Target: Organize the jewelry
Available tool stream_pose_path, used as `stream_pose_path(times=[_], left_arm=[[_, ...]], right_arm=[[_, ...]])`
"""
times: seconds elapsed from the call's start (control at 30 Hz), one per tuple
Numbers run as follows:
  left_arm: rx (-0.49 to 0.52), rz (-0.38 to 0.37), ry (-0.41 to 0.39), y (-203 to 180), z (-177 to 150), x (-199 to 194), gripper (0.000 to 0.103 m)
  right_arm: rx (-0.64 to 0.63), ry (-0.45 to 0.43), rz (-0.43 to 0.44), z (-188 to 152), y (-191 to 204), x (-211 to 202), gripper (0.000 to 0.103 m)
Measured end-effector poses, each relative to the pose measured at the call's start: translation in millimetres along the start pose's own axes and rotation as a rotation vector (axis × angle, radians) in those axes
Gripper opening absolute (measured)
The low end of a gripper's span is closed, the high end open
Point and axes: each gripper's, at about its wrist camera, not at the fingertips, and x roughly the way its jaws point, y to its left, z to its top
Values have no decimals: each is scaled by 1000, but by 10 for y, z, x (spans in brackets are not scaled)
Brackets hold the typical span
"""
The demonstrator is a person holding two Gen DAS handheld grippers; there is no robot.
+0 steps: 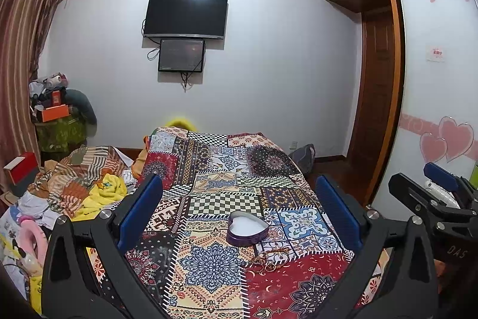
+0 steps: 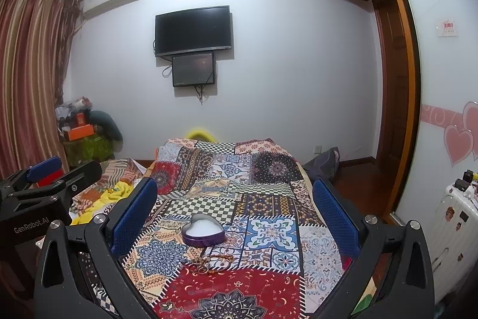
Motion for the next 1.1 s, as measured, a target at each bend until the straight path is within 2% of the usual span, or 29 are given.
stream_pose_path(times=[1.1], left_arm=[[-14,1,4,1,-26,-3,103]], right_arm=[[3,-1,-1,-2,4,-5,103]])
